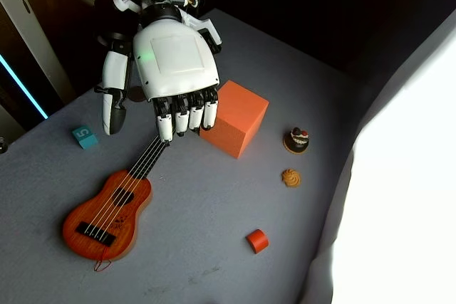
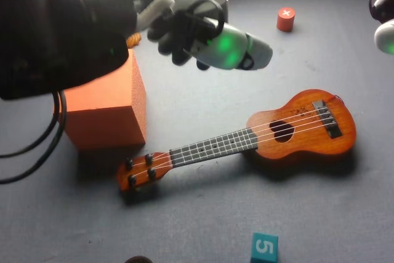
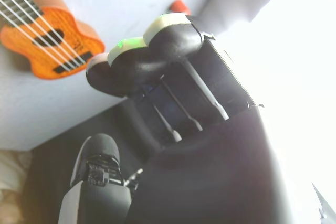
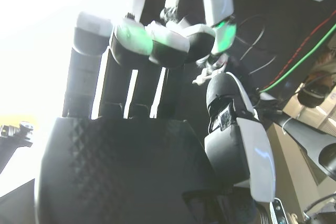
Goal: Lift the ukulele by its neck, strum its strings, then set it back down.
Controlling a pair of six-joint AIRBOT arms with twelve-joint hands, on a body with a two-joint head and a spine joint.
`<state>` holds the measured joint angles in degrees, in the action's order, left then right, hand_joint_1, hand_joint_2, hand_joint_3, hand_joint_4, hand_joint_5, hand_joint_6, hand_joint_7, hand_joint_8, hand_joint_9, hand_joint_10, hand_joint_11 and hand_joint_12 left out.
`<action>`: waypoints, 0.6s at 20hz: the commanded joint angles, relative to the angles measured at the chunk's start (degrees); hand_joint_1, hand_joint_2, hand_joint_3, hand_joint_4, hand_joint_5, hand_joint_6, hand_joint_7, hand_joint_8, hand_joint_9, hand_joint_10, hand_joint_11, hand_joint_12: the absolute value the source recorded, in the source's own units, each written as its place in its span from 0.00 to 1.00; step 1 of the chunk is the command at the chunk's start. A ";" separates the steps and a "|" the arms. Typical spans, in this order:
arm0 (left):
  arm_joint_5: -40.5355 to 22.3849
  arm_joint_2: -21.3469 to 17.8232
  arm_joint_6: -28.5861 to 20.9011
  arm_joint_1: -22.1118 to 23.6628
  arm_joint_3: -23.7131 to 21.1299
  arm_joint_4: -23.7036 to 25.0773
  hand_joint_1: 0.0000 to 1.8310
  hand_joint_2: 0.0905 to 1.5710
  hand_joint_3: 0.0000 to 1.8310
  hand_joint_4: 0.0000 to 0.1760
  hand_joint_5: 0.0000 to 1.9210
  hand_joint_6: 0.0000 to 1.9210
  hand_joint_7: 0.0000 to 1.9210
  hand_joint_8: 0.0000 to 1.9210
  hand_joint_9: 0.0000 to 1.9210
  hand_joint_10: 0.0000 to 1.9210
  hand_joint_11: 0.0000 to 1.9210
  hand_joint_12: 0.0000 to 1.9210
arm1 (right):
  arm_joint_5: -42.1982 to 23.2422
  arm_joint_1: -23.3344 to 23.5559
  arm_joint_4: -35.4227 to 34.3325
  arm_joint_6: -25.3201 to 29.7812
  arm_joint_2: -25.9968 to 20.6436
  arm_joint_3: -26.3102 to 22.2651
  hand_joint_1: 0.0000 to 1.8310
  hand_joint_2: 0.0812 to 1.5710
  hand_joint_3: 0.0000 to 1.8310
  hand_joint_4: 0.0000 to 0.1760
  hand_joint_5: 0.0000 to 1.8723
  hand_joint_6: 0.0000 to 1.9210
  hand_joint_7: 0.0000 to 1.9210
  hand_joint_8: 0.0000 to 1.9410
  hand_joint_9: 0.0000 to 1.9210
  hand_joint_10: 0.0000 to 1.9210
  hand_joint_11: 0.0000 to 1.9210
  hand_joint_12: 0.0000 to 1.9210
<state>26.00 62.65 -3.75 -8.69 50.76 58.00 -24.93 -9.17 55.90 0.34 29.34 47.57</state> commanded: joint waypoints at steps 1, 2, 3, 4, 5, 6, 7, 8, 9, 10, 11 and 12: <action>-2.66 -0.05 2.93 1.66 0.10 -0.88 0.00 0.77 0.00 0.00 0.56 0.70 0.67 0.78 0.65 0.91 0.56 1.00 | -4.29 0.46 -2.57 0.11 -0.41 0.08 0.00 0.85 0.00 0.00 0.53 0.81 0.63 0.87 0.64 1.00 0.60 1.00; -2.78 -0.06 6.97 2.75 0.26 -4.28 0.00 0.77 0.00 0.00 0.55 0.72 0.66 0.81 0.64 0.93 0.55 1.00 | -4.40 0.46 -2.57 0.11 -0.41 0.08 0.00 0.84 0.00 0.00 0.54 0.82 0.64 0.87 0.63 1.00 0.58 1.00; -2.78 -0.07 9.52 3.68 0.33 -6.91 0.00 0.77 0.00 0.00 0.54 0.76 0.64 0.84 0.62 0.94 0.55 1.00 | -4.43 0.46 -2.57 0.11 -0.42 0.08 0.00 0.84 0.00 0.00 0.55 0.83 0.65 0.87 0.64 1.00 0.58 1.00; -2.60 -0.17 11.08 4.47 0.32 -9.07 0.00 0.77 0.00 0.00 0.53 0.76 0.63 0.85 0.62 0.94 0.56 1.00 | -4.44 0.46 -2.57 0.11 -0.43 0.08 0.00 0.84 0.00 0.00 0.54 0.82 0.64 0.86 0.63 1.00 0.58 1.00; -2.23 -0.36 11.56 5.15 0.12 -10.01 0.00 0.76 0.00 0.00 0.53 0.69 0.64 0.82 0.62 0.92 0.56 1.00 | -4.44 0.42 -2.57 0.11 -0.43 0.08 0.00 0.85 0.00 0.00 0.52 0.82 0.63 0.87 0.64 1.00 0.57 1.00; -1.84 -0.56 11.56 5.71 -0.08 -10.05 0.00 0.76 0.00 0.00 0.53 0.69 0.64 0.82 0.62 0.92 0.56 1.00 | -4.45 0.37 -2.57 0.11 -0.44 0.08 0.00 0.85 0.00 0.00 0.52 0.82 0.63 0.87 0.64 1.00 0.57 1.00; -1.78 -0.85 11.56 6.21 -0.16 -9.90 0.00 0.76 0.00 0.00 0.53 0.69 0.63 0.83 0.61 0.93 0.55 1.00 | -4.48 0.33 -2.57 0.11 -0.45 0.08 0.00 0.85 0.00 0.00 0.53 0.82 0.63 0.87 0.64 1.00 0.58 1.00; -1.78 -1.15 11.57 6.63 -0.18 -9.33 0.00 0.77 0.00 0.00 0.54 0.70 0.62 0.84 0.60 0.95 0.53 1.00 | -4.56 0.33 -2.57 0.11 -0.45 0.07 0.00 0.85 0.00 0.00 0.54 0.85 0.64 0.85 0.64 1.00 0.59 1.00; -1.78 -1.43 11.57 6.95 -0.18 -8.82 0.00 0.77 0.00 0.00 0.54 0.70 0.61 0.84 0.59 0.95 0.52 1.00 | -4.63 0.33 -2.57 0.11 -0.45 0.07 0.00 0.85 0.00 0.00 0.54 0.87 0.63 0.86 0.63 1.00 0.58 1.00; -1.77 -1.75 11.57 7.18 -0.16 -8.42 0.00 0.77 0.00 0.00 0.54 0.70 0.61 0.84 0.59 0.95 0.52 1.00 | -4.72 0.32 -2.57 0.11 -0.45 0.06 0.00 0.85 0.00 0.00 0.54 0.87 0.63 0.86 0.63 1.00 0.58 1.00; -1.77 -2.09 11.57 7.34 -0.12 -8.32 0.00 0.77 0.00 0.00 0.52 0.70 0.62 0.82 0.60 0.94 0.53 1.00 | -4.75 0.32 -2.57 0.11 -0.45 0.06 0.00 0.85 0.00 0.00 0.51 0.85 0.60 0.87 0.61 1.00 0.58 1.00; -1.77 -2.35 11.56 7.40 -0.11 -8.32 0.00 0.77 0.00 0.00 0.52 0.70 0.62 0.82 0.60 0.94 0.53 1.00 | -4.77 0.32 -2.57 0.11 -0.45 0.06 0.00 0.85 0.00 0.00 0.51 0.85 0.60 0.87 0.61 1.00 0.58 1.00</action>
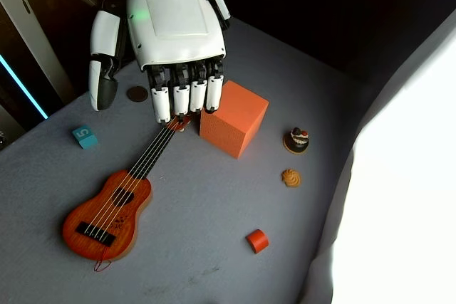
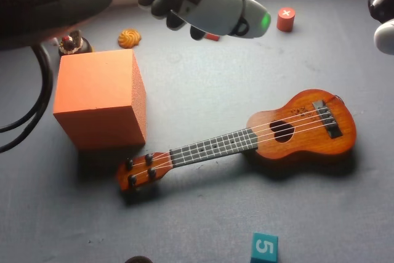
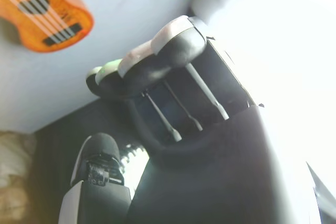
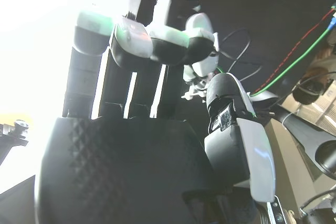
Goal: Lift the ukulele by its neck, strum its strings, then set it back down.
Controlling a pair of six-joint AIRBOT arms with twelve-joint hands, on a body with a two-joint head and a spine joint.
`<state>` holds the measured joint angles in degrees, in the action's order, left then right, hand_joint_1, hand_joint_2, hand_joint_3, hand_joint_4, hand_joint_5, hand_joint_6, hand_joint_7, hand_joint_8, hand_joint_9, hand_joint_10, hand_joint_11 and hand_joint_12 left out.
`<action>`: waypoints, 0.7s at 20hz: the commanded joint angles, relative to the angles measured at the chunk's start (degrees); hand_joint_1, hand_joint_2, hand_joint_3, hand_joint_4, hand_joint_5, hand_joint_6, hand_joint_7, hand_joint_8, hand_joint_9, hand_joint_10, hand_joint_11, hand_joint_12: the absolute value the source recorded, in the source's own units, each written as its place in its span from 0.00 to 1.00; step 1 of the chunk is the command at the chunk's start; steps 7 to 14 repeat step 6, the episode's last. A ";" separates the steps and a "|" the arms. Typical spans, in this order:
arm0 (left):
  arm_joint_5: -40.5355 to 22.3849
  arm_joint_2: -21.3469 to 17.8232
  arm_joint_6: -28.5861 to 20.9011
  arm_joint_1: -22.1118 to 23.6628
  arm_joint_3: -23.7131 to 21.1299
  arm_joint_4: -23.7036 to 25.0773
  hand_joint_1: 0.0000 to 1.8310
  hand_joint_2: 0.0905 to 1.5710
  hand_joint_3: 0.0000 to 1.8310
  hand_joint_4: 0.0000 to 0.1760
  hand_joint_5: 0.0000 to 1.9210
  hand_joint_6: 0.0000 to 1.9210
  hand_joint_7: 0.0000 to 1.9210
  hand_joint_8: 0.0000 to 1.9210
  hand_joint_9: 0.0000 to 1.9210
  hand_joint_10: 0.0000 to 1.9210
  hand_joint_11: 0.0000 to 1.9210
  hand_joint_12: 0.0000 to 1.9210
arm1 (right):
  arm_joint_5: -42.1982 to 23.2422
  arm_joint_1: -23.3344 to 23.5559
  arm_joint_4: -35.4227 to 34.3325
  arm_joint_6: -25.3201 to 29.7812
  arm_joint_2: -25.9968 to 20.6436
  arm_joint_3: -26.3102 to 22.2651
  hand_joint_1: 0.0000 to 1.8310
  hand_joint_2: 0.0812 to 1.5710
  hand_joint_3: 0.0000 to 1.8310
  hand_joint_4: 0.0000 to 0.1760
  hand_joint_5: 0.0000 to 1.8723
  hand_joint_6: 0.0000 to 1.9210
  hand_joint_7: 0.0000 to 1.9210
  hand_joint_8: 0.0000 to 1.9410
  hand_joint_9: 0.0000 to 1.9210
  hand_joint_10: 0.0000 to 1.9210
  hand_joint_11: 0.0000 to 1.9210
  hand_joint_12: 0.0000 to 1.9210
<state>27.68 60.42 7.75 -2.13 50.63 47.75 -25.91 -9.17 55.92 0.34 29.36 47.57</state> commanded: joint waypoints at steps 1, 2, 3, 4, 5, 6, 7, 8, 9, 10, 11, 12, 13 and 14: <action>-3.46 -0.33 0.07 0.88 0.03 1.93 0.00 0.77 0.00 0.00 0.52 0.69 0.62 0.81 0.60 0.93 0.53 1.00 | -3.81 0.31 -2.60 0.11 -0.47 0.06 0.00 0.85 0.00 0.00 0.50 0.85 0.60 0.88 0.61 1.00 0.55 1.00; -3.46 -0.56 0.06 0.96 0.05 1.93 0.00 0.77 0.00 0.00 0.53 0.71 0.62 0.81 0.61 0.93 0.54 1.00 | -3.81 0.29 -2.60 0.11 -0.47 0.06 0.00 0.85 0.00 0.00 0.50 0.84 0.60 0.87 0.61 1.00 0.54 1.00; -3.46 -0.65 0.06 1.00 0.09 1.93 0.00 0.77 0.00 0.00 0.53 0.71 0.62 0.81 0.61 0.93 0.54 1.00 | -3.81 0.29 -2.60 0.11 -0.47 0.06 0.00 0.85 0.00 0.00 0.50 0.84 0.60 0.87 0.61 1.00 0.54 1.00; -3.47 -0.75 0.06 1.13 0.14 1.93 0.00 0.77 0.00 0.00 0.53 0.71 0.63 0.83 0.61 0.93 0.54 1.00 | -3.81 0.29 -2.60 0.09 -0.48 0.07 0.00 0.85 0.00 0.00 0.49 0.86 0.60 0.88 0.61 1.00 0.55 1.00; -3.47 -0.82 0.06 1.25 0.15 1.93 0.00 0.78 0.00 0.00 0.53 0.70 0.62 0.85 0.61 0.94 0.53 1.00 | -3.81 0.29 -2.60 -0.01 -0.48 0.08 0.00 0.85 0.00 0.00 0.51 0.89 0.60 0.87 0.60 1.00 0.55 1.00; -3.47 -0.85 0.06 1.35 0.14 1.93 0.00 0.78 0.00 0.00 0.53 0.70 0.62 0.85 0.61 0.94 0.53 1.00 | -3.81 0.29 -2.60 -0.04 -0.48 0.08 0.00 0.85 0.00 0.00 0.51 0.89 0.60 0.87 0.60 1.00 0.55 1.00; -3.47 -0.85 0.06 1.35 0.14 1.93 0.00 0.78 0.00 0.00 0.53 0.70 0.62 0.85 0.61 0.94 0.53 1.00 | -3.81 0.29 -2.60 -0.04 -0.48 0.08 0.00 0.85 0.00 0.00 0.51 0.89 0.60 0.87 0.60 1.00 0.55 1.00; -3.47 -0.85 0.06 1.35 0.14 1.93 0.00 0.78 0.00 0.00 0.53 0.70 0.62 0.85 0.61 0.94 0.53 1.00 | -3.81 0.29 -2.60 -0.04 -0.48 0.08 0.00 0.85 0.00 0.00 0.51 0.89 0.60 0.87 0.60 1.00 0.55 1.00; -3.47 -0.85 0.06 1.35 0.14 1.93 0.00 0.78 0.00 0.00 0.53 0.70 0.62 0.85 0.61 0.94 0.53 1.00 | -3.81 0.29 -2.60 -0.04 -0.48 0.08 0.00 0.85 0.00 0.00 0.51 0.89 0.60 0.87 0.60 1.00 0.55 1.00; -3.47 -0.85 0.06 1.35 0.14 1.93 0.00 0.78 0.00 0.00 0.53 0.70 0.62 0.85 0.61 0.94 0.53 1.00 | -3.81 0.29 -2.60 -0.04 -0.48 0.08 0.00 0.85 0.00 0.00 0.51 0.89 0.60 0.87 0.60 1.00 0.55 1.00; -3.47 -0.85 0.06 1.35 0.14 1.93 0.00 0.78 0.00 0.00 0.53 0.70 0.62 0.85 0.61 0.94 0.53 1.00 | -3.81 0.29 -2.60 -0.04 -0.48 0.08 0.00 0.85 0.00 0.00 0.51 0.89 0.60 0.87 0.60 1.00 0.55 1.00; -3.47 -0.85 0.06 1.35 0.14 1.93 0.00 0.78 0.00 0.00 0.53 0.70 0.62 0.85 0.61 0.94 0.53 1.00 | -3.81 0.29 -2.60 -0.04 -0.48 0.08 0.00 0.85 0.00 0.00 0.51 0.89 0.60 0.87 0.60 1.00 0.55 1.00; -3.47 -0.85 0.06 1.35 0.14 1.93 0.00 0.78 0.00 0.00 0.53 0.70 0.62 0.85 0.61 0.94 0.53 1.00 | -3.81 0.29 -2.60 -0.04 -0.48 0.08 0.00 0.85 0.00 0.00 0.51 0.89 0.60 0.87 0.60 1.00 0.55 1.00; -3.47 -0.85 0.06 1.35 0.14 1.93 0.00 0.78 0.00 0.00 0.53 0.70 0.62 0.85 0.61 0.94 0.53 1.00 | -3.81 0.29 -2.60 -0.04 -0.48 0.08 0.00 0.85 0.00 0.00 0.51 0.89 0.60 0.87 0.60 1.00 0.55 1.00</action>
